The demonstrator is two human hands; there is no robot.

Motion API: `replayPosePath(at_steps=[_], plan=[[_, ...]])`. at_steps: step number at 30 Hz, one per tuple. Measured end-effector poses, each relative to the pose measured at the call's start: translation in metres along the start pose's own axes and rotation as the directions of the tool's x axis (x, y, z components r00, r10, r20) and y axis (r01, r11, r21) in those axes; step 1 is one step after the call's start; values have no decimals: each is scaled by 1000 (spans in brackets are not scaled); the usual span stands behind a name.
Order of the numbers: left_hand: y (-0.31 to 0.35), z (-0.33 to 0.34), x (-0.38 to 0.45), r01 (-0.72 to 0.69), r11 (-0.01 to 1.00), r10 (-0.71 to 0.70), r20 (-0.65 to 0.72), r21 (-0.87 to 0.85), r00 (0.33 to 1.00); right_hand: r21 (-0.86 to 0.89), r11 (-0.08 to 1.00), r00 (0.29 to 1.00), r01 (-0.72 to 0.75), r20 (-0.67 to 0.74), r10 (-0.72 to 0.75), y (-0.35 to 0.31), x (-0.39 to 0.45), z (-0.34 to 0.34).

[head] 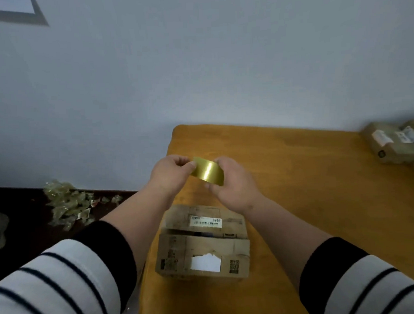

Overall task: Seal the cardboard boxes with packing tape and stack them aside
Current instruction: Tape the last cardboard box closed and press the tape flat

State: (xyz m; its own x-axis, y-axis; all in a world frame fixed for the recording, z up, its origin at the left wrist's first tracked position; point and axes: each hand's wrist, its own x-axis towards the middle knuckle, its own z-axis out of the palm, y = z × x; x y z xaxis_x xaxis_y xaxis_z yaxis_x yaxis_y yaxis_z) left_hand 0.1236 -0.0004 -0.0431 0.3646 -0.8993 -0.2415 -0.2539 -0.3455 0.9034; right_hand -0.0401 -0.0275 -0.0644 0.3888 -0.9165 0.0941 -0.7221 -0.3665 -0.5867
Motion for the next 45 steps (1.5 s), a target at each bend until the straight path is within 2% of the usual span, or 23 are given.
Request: replayPosePath(at_steps=[4,8,13,19,22,24,29,32,37,39,42,45], plan=[[-1,-11,-17,-61,998,61,-23,0,998,9,1000,999,1,-54,-1,-20,-25,-4],[-1,-20,-36,-148,977,158,-51,156,986,-24,1000,997,8,-73,-10,-38,-51,-8],[1,-35,-58,-142,964,150,-19,224,988,-26,1000,998,8,-58,-9,-57,-77,-11],[8,-45,-84,45,994,-42,33,-95,999,57,998,1000,-14,26,13,-64,-97,-33],[19,-44,-96,147,936,-139,49,-320,989,151,986,996,-69,60,60,-57,-107,-53],[25,-41,-103,192,897,-181,66,-399,981,205,972,992,-117,68,105,-47,-116,-66],[27,-15,-126,299,859,-254,161,-416,954,317,923,975,-220,64,211,-15,-141,-92],[26,7,-142,309,860,-251,189,-407,949,289,937,980,-198,64,188,3,-154,-106],[34,36,-159,274,844,-226,158,-461,961,233,964,991,-129,67,116,23,-166,-126],[38,44,-165,302,788,-246,176,-537,953,222,969,993,-111,63,99,27,-168,-135],[39,53,-173,377,626,-294,241,-683,925,178,983,998,-44,53,35,30,-169,-145],[32,55,-175,400,521,-306,272,-754,912,115,993,998,-7,59,0,34,-168,-153]])
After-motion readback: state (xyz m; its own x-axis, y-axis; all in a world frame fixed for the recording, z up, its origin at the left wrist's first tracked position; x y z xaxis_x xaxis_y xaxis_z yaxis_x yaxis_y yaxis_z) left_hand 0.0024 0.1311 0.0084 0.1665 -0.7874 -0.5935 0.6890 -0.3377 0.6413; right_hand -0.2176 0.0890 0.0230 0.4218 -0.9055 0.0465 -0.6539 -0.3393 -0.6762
